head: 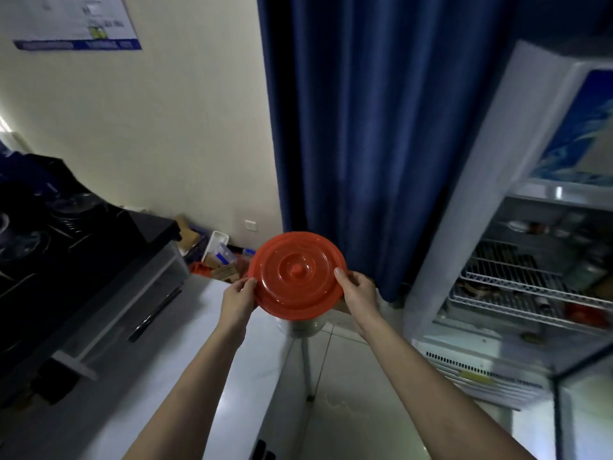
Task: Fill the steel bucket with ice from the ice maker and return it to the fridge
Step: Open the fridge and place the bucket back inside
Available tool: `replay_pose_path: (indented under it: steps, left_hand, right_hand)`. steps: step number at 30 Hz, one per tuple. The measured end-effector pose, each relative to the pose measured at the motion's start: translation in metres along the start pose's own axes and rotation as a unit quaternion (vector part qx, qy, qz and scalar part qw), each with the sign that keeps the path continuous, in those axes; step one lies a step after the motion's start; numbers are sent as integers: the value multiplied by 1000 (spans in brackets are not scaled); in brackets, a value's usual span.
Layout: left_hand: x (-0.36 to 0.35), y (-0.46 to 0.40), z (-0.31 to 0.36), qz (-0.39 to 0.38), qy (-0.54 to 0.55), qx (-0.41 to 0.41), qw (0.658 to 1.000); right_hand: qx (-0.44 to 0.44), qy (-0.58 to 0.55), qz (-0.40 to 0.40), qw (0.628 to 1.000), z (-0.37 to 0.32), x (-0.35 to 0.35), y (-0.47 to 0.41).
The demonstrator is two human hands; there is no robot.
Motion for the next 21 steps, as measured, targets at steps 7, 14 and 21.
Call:
replay_pose_path:
  steps: [7,14,21]
  left_hand:
    - [-115,12,19,-113,-27,-32,993]
    - [-235,48,35,-203,-56,-34,977]
    - [-338,82,38,-238,-97,-45,965]
  right_hand:
    - [36,-32,119,992,-23,121,16]
    - [44,-100,214,971,-30,242,32]
    - [37,-106,266,957,-29,345,30]
Point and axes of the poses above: each hand's wrist, its own y-axis away from the middle knuckle, its own x-axis out of the back of the hand, z = x × y, the point moved 10 cm from there along -y, towards the middle knuckle, and after that the axes turned 6 degrees about -y, right-handed, at the moved point
